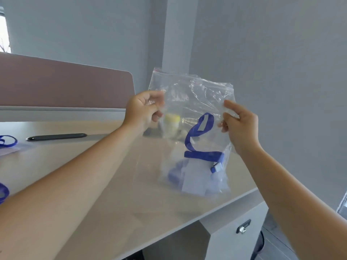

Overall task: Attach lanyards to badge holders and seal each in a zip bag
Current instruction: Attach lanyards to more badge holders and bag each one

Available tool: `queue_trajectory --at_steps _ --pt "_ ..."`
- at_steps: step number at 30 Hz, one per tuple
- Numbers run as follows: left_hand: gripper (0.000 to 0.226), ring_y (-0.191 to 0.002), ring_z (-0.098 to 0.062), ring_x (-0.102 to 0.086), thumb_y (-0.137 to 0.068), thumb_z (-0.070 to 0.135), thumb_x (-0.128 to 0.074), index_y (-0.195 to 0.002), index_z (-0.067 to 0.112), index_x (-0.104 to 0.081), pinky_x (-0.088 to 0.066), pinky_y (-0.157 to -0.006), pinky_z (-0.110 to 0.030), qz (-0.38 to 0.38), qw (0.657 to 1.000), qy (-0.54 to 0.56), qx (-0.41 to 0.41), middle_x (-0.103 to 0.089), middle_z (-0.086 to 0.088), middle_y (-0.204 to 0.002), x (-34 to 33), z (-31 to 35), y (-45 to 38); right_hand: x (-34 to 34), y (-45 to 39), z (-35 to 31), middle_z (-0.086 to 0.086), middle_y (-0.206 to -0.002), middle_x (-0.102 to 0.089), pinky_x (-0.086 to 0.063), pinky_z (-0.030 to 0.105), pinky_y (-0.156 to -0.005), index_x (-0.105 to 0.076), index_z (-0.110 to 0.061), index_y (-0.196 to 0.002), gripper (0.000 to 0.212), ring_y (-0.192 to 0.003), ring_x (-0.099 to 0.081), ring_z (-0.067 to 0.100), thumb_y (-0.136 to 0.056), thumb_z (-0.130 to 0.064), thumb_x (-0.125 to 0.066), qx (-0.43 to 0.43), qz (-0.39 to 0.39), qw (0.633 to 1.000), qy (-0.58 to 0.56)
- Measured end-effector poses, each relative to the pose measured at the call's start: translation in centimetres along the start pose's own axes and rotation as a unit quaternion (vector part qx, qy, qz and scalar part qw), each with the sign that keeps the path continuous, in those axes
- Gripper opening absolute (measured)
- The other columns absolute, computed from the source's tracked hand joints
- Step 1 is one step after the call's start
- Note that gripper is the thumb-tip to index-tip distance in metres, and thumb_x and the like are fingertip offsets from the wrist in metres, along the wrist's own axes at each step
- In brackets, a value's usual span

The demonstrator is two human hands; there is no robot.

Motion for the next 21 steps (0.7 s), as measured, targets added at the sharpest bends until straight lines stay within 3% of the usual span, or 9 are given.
queue_trajectory --at_steps 4,7,12,17,19,21 --pt "0.029 -0.036 0.002 -0.052 -0.085 0.003 -0.057 -0.114 0.007 -0.058 -0.039 -0.040 -0.008 -0.044 0.999 0.001 0.023 -0.057 -0.003 -0.101 -2.8 -2.8 -1.5 1.1 -1.7 2.5 0.016 -0.119 -0.054 -0.043 0.007 -0.043 -0.051 -0.009 -0.126 0.039 -0.041 -0.053 -0.004 -0.089 0.003 -0.043 -0.009 0.008 0.999 0.033" --pt "0.036 -0.043 0.000 -0.054 -0.085 0.003 -0.058 -0.120 0.008 -0.054 -0.040 -0.042 -0.009 -0.093 0.994 -0.015 0.046 -0.054 0.001 -0.108 -5.0 -5.5 -3.2 1.2 -3.6 5.2 0.013 -0.125 -0.053 -0.045 0.008 -0.044 -0.047 -0.010 -0.129 0.040 -0.047 -0.056 0.000 -0.090 -0.003 -0.048 -0.029 0.002 0.998 0.055" --pt "0.046 -0.069 -0.014 -0.051 -0.085 0.002 -0.057 -0.127 0.018 -0.049 -0.043 -0.073 -0.027 -0.175 0.976 -0.056 0.113 -0.051 0.010 -0.125 -8.3 -12.0 -6.5 0.3 -7.1 11.1 0.015 -0.129 -0.050 -0.048 0.009 -0.043 -0.042 -0.009 -0.133 0.047 -0.061 -0.054 0.008 -0.088 -0.002 -0.051 -0.071 -0.022 0.993 0.093" --pt "0.051 -0.080 -0.004 -0.058 -0.084 -0.005 -0.055 -0.132 0.011 -0.044 -0.047 -0.049 -0.007 -0.225 0.958 -0.084 0.158 -0.045 0.003 -0.126 -10.5 -18.3 -8.3 -0.9 -9.1 17.2 0.013 -0.133 -0.049 -0.048 0.007 -0.047 -0.039 -0.012 -0.136 0.053 -0.076 -0.056 0.018 -0.087 -0.004 -0.055 -0.127 -0.069 0.979 0.145" --pt "0.051 -0.078 0.001 -0.059 -0.084 -0.005 -0.054 -0.131 0.010 -0.044 -0.049 -0.052 -0.006 -0.239 0.949 -0.078 0.190 -0.047 0.001 -0.128 -11.1 -21.0 -8.4 -1.3 -9.2 19.6 0.012 -0.136 -0.047 -0.050 0.009 -0.061 -0.039 -0.014 -0.136 0.053 -0.091 -0.056 0.023 -0.086 -0.007 -0.057 -0.152 -0.097 0.970 0.164" --pt "0.049 -0.095 -0.008 -0.055 -0.084 -0.005 -0.054 -0.131 0.008 -0.044 -0.048 -0.055 -0.004 -0.251 0.942 -0.082 0.206 -0.047 -0.004 -0.132 -11.4 -23.1 -8.2 -1.4 -9.1 21.9 0.009 -0.139 -0.045 -0.044 0.024 -0.091 -0.040 -0.015 -0.136 0.054 -0.111 -0.054 0.026 -0.085 -0.011 -0.059 -0.174 -0.124 0.958 0.192"
Point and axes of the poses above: each hand's wrist, its own y-axis away from the middle knuckle, its own x-axis out of the back of the hand, z = x × y, the point moved 10 cm from there along -y, towards the middle knuckle
